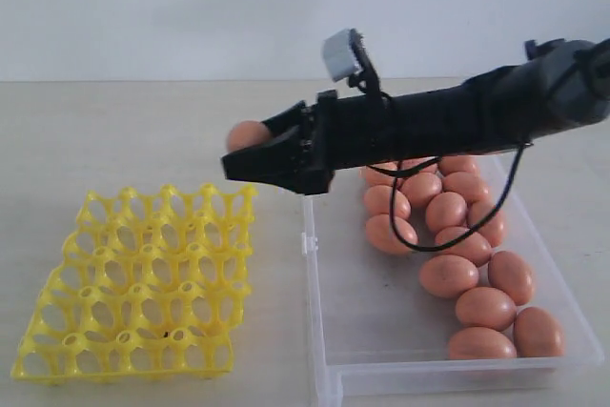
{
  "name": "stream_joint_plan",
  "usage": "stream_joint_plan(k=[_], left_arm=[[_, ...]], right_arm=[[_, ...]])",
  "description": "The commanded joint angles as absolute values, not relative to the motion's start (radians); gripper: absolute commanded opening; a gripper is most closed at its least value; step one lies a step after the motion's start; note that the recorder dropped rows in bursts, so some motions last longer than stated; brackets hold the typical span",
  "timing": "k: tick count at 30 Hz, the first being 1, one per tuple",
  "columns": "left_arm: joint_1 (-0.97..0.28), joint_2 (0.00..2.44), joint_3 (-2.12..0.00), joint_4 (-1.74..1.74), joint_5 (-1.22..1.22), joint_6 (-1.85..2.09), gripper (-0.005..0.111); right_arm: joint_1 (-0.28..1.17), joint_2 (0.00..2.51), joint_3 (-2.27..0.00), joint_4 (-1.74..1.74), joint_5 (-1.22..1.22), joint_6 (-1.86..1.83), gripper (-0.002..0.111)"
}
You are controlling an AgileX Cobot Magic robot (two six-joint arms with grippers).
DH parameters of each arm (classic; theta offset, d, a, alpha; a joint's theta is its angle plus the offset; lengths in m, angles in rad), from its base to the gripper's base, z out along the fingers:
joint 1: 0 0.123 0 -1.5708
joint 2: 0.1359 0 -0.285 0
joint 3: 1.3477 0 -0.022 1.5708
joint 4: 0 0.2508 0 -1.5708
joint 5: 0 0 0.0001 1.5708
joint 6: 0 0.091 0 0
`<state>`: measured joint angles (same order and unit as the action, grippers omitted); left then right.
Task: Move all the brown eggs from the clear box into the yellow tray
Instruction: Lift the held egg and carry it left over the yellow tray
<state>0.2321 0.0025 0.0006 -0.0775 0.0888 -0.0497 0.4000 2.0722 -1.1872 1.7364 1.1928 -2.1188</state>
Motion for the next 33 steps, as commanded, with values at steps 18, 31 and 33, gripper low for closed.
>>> stream_joint_plan(k=[18,31,33], left_arm=[[0.234,0.0,0.0,-0.086,0.076,-0.059,0.004],[0.234,0.0,0.0,-0.086,0.076,-0.059,0.004],[0.234,0.0,0.0,-0.086,0.076,-0.059,0.004]], right_arm=[[0.851,2.384,-1.981,1.744,-0.076,-2.036,0.0],[0.856,2.463,-2.036,-0.376,-0.505,0.753,0.0],[0.856,2.497,-2.036,-0.435,-0.712,0.909,0.0]])
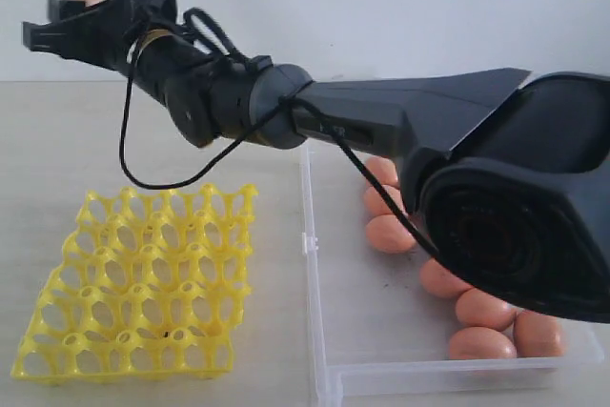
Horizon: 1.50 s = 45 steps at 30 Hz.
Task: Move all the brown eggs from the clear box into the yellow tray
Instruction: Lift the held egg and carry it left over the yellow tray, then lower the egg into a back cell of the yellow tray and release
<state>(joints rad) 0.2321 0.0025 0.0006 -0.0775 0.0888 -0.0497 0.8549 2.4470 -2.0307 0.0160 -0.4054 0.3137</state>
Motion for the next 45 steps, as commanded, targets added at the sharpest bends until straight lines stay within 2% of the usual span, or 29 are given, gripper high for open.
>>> stream_joint_plan(k=[1,4,11,14,20,24,26,40,45], left_arm=[[0.234,0.0,0.0,-0.086,0.076,-0.059,0.004],[0.234,0.0,0.0,-0.086,0.076,-0.059,0.004],[0.234,0.0,0.0,-0.086,0.076,-0.059,0.004],[0.234,0.0,0.0,-0.086,0.076,-0.059,0.004],[0.234,0.0,0.0,-0.086,0.076,-0.059,0.004],[0.234,0.0,0.0,-0.086,0.076,-0.059,0.004],[0.234,0.0,0.0,-0.086,0.076,-0.059,0.004],[0.234,0.0,0.0,-0.086,0.076,-0.059,0.004],[0.234,0.0,0.0,-0.086,0.076,-0.059,0.004]], right_arm=[[0.856,2.516,-2.034,-0.435,-0.788,0.97,0.0],[0.854,2.562,-2.034,-0.522,-0.93,1.025,0.0],[0.768,2.575,-2.034,-1.142,-1.149,1.217,0.0],[0.718,2.593,-2.034,-1.239,-1.208,1.289,0.0],[0.654,2.687,-2.034,-1.081,-1.188,1.435,0.0],[0.651,2.735,-2.034,-1.072,-1.076,1.562,0.0],[0.651,2.733,-2.034,-1.146,-1.011,1.594,0.0],[0.656,2.637,-2.034,-1.565,-0.956,2.036,0.0],[0.69,2.604,-2.034,-1.744,-0.896,2.01,0.0]])
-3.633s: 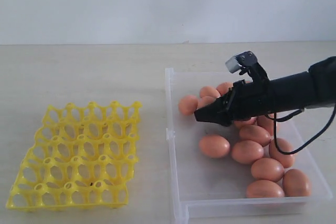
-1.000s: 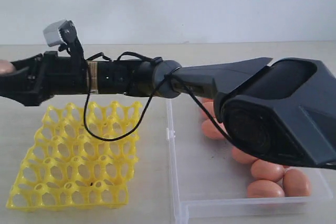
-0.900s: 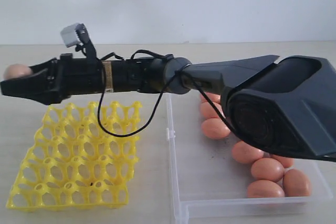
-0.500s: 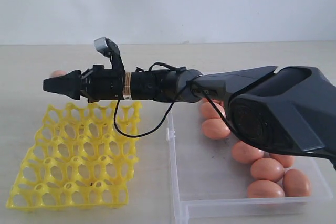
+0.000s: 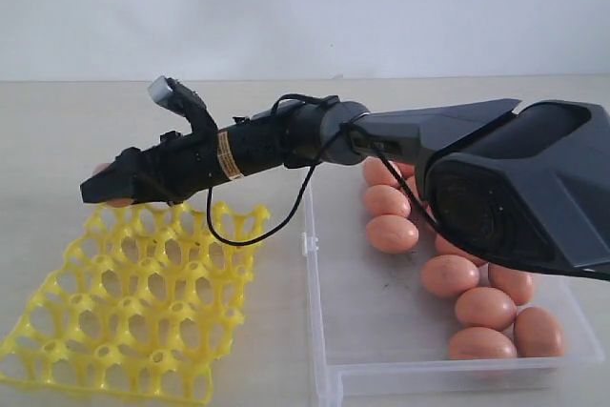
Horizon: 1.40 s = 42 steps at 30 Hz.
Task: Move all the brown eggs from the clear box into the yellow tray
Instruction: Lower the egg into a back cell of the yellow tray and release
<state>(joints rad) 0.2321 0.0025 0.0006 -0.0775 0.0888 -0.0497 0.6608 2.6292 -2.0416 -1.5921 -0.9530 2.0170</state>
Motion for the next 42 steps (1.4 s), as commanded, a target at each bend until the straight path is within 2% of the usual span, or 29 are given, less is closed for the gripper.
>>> stream_joint_plan(k=[1,19,25,42], left_arm=[[0.234,0.0,0.0,-0.086,0.076,-0.059,0.004],[0.234,0.0,0.0,-0.086,0.076,-0.059,0.004],[0.234,0.0,0.0,-0.086,0.076,-0.059,0.004],[0.234,0.0,0.0,-0.086,0.077,-0.059,0.004]], right_arm=[[0.697,2.602,-2.034,-1.744,-0.896,1.977,0.0],[0.747,2.512,-2.037,-1.744,-0.887,1.668,0.0],[0.806,2.532,-2.037,-1.744,-0.827,1.666,0.0],[0.796,2.541,-2.035,-1.744,-0.745,1.674,0.0]])
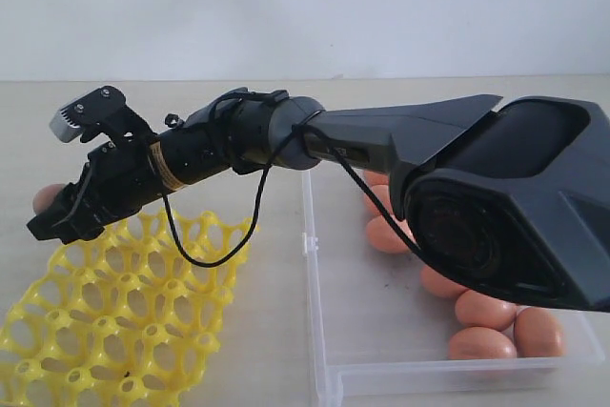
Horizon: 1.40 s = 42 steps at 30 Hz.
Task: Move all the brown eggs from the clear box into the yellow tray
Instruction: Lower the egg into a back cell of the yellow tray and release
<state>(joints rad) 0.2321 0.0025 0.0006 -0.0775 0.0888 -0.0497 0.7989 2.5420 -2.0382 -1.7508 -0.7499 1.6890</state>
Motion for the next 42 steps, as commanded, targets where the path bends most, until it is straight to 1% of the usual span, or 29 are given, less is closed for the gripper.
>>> stream_joint_plan(k=[1,8,19,42], left_arm=[[0.234,0.0,0.0,-0.086,0.077,-0.059,0.004],[0.234,0.0,0.0,-0.086,0.075,-0.059,0.004],[0.234,0.0,0.0,-0.086,0.075,-0.059,0.004],[0.234,0.0,0.0,-0.086,0.075,-0.059,0.004]], right_arm=[[0.796,2.541,-2.035,-1.744,-0.737,1.672,0.0],[0.793,2.541,-2.035,-1.744,-0.733,1.649,0.0],[0.767,2.541,-1.932,-1.744,-0.738,1.505,0.0],[0.765,2.499,-1.932,-1.744,-0.727,1.485,0.0]])
